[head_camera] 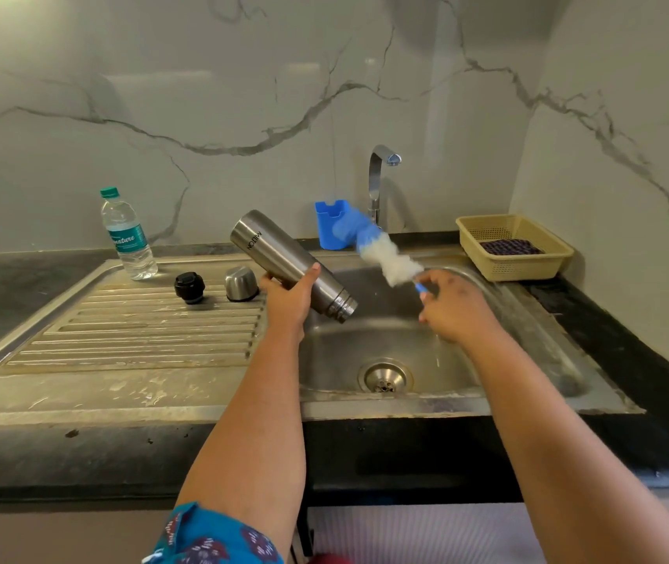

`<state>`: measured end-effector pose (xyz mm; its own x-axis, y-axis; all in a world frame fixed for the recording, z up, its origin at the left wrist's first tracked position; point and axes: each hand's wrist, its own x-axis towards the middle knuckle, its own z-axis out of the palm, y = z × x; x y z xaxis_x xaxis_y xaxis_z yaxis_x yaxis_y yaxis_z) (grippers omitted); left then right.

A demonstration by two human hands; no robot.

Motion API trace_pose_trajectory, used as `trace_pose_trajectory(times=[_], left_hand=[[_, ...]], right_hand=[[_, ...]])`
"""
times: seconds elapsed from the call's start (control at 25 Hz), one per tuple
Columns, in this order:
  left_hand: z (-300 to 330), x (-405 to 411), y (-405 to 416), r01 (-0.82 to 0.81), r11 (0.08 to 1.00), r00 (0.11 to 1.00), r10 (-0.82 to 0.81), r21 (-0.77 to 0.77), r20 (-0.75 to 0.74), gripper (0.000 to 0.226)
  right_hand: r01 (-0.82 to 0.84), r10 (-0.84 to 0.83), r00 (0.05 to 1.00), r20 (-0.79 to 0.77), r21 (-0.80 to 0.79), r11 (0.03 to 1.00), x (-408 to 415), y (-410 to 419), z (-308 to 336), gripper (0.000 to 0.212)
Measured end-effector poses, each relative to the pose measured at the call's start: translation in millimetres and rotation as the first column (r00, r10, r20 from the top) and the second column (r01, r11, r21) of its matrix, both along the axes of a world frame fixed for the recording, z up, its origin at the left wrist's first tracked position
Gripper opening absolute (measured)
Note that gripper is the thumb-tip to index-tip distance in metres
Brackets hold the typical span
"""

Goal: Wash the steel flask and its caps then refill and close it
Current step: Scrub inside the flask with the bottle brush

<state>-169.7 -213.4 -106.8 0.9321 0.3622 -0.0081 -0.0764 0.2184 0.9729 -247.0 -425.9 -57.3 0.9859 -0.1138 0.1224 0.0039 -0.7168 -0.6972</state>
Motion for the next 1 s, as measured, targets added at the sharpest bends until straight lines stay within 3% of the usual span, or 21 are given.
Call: trace_pose_trajectory(times=[0.12,0.28,0.48,0.68,0.84,1.0], left_hand=[[-2.7,7.5,8.4,-0.017,0.999,1.000,0.017,0.029,-0.006,0.080],[-4.3,17.7,10.8,-0.015,1.000,1.000,0.016,0.025,-0.010,0.081],[-13.5,27.9,7.1,-0.014,0.998,1.000,0.014,0.055,0.002,0.083],[-14.3,31.7,6.0,-0.015,0.999,1.000,0.015,0.034,0.008,0.080],[-13.0,31.2,5.1,-0.017,1.000,1.000,0.017,0.015,0.000,0.080],[-8.3,29.6,4.7,0.000,1.000,1.000,0.000,-0.029,0.004,0.083]], right_hand=[[0.019,-0.002,0.993,0.119,-0.140,0.990,42.4,19.1,27.8,0.039],[0.026,0.024,0.988,0.153,-0.316,0.948,106.0,48.1,53.4,0.039],[0.073,-0.089,0.996,-0.028,-0.360,0.930,152.7,79.6,86.3,0.034],[0.038,-0.056,0.998,-0.023,-0.486,0.873,165.4,95.2,102.9,0.030],[0.081,-0.089,0.996,0.007,-0.479,0.874,168.1,86.2,96.9,0.026],[0.107,-0.098,0.994,0.042,-0.298,0.949,137.5,36.1,95.7,0.025]])
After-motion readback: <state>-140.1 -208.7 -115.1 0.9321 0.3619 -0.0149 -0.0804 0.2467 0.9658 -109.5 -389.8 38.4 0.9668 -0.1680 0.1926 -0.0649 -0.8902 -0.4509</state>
